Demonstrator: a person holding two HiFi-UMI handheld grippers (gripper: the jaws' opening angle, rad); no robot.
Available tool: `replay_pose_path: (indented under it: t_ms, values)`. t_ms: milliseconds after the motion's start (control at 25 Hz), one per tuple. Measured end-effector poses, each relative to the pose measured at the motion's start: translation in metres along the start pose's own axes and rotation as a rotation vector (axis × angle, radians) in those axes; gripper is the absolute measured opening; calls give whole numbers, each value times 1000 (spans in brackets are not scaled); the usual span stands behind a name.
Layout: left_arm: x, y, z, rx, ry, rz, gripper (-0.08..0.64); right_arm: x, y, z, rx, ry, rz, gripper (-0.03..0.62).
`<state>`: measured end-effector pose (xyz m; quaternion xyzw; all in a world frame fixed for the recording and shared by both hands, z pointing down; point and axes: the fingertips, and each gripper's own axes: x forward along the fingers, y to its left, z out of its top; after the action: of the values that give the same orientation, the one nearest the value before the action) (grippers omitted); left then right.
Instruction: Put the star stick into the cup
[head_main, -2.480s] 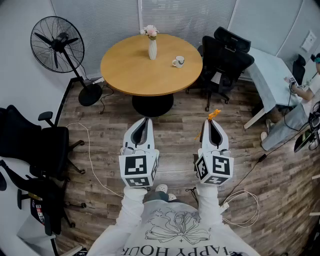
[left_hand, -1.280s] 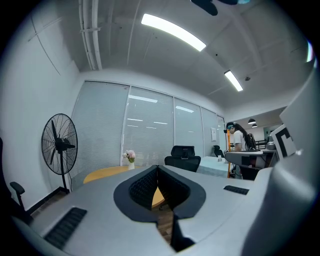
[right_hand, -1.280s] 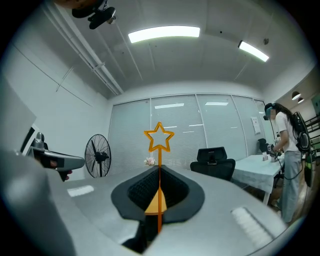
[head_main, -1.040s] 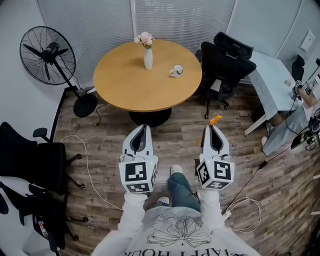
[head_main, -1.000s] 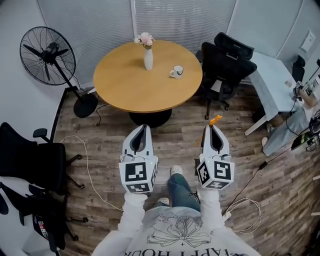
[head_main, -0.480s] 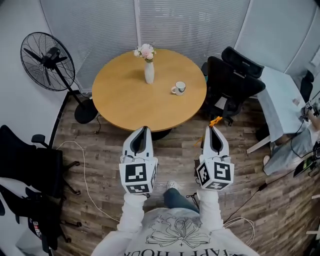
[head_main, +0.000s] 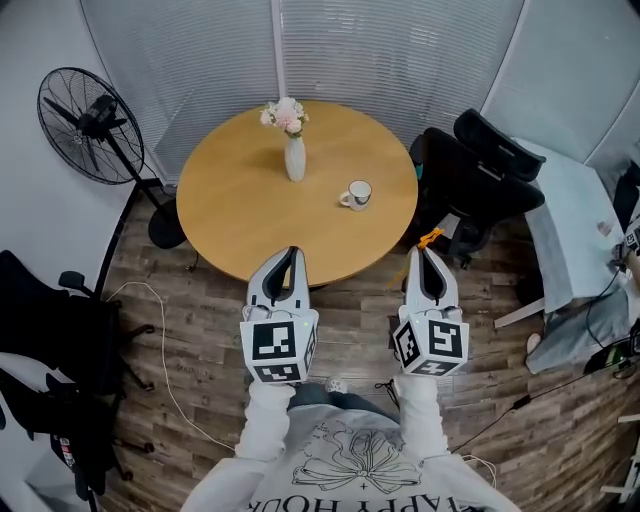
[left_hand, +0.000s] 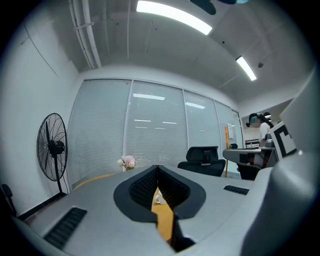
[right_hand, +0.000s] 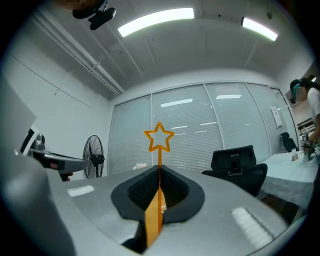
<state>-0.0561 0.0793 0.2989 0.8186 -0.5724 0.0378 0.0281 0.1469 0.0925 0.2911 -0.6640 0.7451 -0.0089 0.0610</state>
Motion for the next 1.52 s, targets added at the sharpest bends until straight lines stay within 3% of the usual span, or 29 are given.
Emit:
replay_pose_path:
  t_ms: [640, 1520]
  values:
    - [101, 28, -8, -12, 25, -2, 6, 95, -27, -20, 7, 15, -13, 14]
    - [306, 97, -26, -11, 113, -77, 6, 304, -49, -60, 22, 51, -38, 14]
